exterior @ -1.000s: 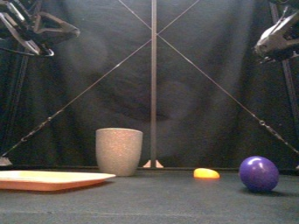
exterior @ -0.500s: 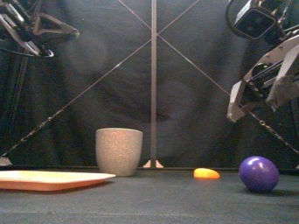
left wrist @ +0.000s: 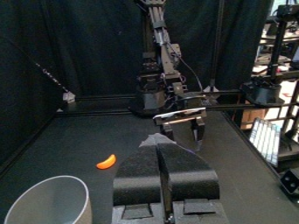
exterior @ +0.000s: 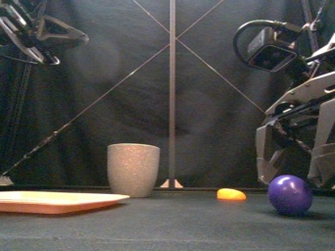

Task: Pick the eggplant then place it in the grey bowl
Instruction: Pick the eggplant

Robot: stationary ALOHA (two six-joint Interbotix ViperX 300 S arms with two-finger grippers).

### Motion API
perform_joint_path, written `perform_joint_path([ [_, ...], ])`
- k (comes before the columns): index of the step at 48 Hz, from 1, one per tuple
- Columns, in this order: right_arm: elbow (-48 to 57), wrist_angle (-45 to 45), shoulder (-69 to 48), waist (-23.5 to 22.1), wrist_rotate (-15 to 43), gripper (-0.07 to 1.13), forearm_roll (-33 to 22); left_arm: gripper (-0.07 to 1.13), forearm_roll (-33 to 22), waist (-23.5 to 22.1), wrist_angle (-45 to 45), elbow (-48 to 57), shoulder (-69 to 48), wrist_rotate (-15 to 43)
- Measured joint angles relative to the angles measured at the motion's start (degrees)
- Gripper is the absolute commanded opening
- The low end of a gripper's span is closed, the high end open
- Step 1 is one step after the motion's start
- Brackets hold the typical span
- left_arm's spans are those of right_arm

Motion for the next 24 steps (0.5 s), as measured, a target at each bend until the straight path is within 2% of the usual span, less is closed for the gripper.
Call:
perform_joint_path([
  [14,-0.3,2.2,2.1,-0.3,0.0,0.96,-0.1,-0.03,0.1,0.0,0.5,0.0,0.0,0.0],
  [19,-0.4,3.4,2.1,-0.7,-0.1,0.84,-0.1,-0.03,0.1,0.0,0.7,0.0,-0.1,0.0],
  [24,-0.6,3.9,2.1,-0.8,-0.1,0.65,-0.4,-0.03,0.0,0.1,0.7,0.1,0.0,0.0],
])
